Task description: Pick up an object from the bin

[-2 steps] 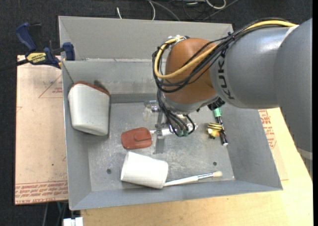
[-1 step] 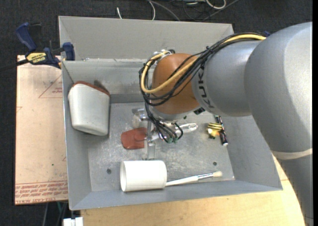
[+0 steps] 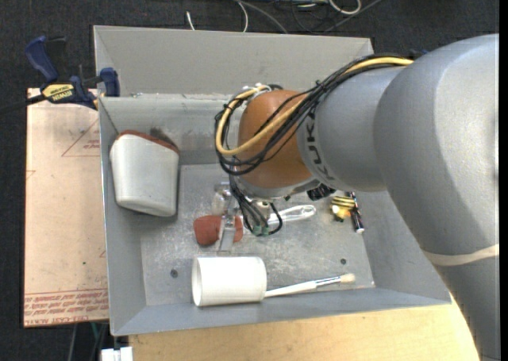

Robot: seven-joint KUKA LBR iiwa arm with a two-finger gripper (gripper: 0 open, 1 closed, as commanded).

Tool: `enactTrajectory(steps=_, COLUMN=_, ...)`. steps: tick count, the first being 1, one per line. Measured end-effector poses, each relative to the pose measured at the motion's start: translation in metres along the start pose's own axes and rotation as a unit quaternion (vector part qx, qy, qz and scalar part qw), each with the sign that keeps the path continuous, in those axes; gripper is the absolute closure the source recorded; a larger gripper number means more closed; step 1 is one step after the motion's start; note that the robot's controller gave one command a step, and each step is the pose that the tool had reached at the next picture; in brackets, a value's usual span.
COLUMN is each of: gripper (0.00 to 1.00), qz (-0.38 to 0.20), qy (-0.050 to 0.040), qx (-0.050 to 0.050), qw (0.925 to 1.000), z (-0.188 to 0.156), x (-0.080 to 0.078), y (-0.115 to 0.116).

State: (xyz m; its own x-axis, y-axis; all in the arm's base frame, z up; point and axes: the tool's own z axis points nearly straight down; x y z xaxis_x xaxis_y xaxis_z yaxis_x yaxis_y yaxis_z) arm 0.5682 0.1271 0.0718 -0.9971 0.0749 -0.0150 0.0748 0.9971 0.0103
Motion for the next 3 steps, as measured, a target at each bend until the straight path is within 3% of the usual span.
enactTrajectory(steps=3, gripper=1.0, qz=0.001, qy=0.0008, qx=0.0, qw=1.0, z=-0.0095, x=0.0005, y=-0.0001)
